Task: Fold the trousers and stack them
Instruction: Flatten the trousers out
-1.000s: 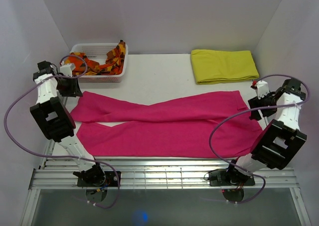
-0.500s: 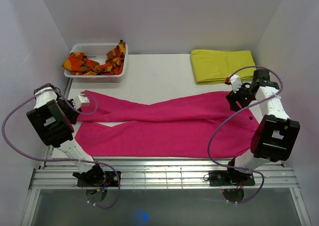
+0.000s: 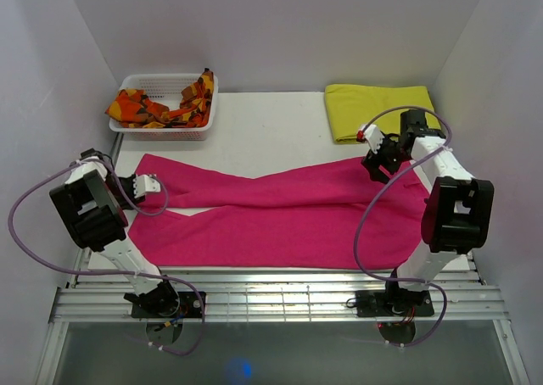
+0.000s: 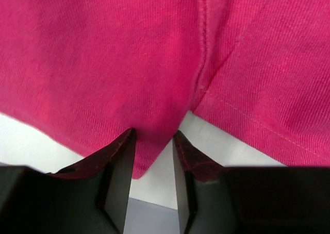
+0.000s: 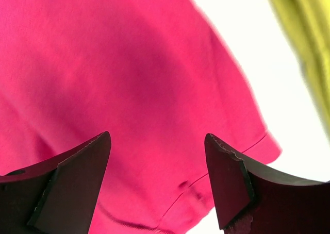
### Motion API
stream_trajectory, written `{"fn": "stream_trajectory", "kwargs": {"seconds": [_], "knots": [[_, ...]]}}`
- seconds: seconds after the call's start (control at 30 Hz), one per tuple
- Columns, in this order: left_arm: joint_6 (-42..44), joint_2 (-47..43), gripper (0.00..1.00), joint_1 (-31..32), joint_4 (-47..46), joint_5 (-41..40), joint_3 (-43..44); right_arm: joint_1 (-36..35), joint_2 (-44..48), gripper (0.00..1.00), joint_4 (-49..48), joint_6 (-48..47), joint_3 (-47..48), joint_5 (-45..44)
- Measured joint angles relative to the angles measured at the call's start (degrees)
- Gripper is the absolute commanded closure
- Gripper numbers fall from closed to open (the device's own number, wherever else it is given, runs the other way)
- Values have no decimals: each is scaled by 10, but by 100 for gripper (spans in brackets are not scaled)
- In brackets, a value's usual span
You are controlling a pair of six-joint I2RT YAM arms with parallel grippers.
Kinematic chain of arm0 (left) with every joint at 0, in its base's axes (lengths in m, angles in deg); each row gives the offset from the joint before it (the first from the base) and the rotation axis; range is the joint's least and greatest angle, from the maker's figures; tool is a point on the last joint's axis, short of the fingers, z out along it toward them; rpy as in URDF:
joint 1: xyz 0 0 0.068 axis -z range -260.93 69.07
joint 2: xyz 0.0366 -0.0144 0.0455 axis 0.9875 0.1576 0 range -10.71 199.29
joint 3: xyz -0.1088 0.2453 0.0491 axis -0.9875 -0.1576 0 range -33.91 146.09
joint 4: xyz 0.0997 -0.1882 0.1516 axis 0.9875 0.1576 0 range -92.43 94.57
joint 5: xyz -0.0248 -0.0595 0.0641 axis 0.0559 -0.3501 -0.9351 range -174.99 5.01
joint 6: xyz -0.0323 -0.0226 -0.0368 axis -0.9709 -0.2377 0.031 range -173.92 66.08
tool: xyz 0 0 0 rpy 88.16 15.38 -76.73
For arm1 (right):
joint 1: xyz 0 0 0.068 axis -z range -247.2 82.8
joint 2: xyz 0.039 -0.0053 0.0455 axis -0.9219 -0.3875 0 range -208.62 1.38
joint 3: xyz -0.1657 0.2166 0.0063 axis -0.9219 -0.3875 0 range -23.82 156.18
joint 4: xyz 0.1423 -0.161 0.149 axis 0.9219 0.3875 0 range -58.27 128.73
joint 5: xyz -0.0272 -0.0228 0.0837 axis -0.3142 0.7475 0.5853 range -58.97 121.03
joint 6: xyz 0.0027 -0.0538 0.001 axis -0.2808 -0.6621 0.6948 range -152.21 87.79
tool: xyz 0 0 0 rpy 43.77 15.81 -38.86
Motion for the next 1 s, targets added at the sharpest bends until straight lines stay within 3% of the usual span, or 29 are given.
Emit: {"fn": "stream_trajectory", "kwargs": {"seconds": [0.4, 0.5, 0.6, 0.7, 0.73, 0.83, 1.0], "knots": [[-8, 5, 100, 10, -23, 15, -12, -52, -118, 19, -64, -16, 61, -23], [-31, 10, 100, 13, -22, 20, -3, -66, -138, 22, -71, -22, 61, -31], [-69, 29, 100, 17, -17, 37, 33, -81, -145, 32, -83, -33, 50, -45], [-125, 36, 100, 21, -4, 57, 96, -90, -144, 56, -96, -43, 38, -56], [-143, 36, 100, 23, 4, 64, 122, -92, -141, 70, -99, -45, 32, -58], [-186, 26, 100, 27, 24, 80, 184, -95, -129, 92, -130, -45, 5, -59], [-246, -57, 100, 28, 71, 83, 203, -97, -107, 92, -173, -42, -33, -64]]}}
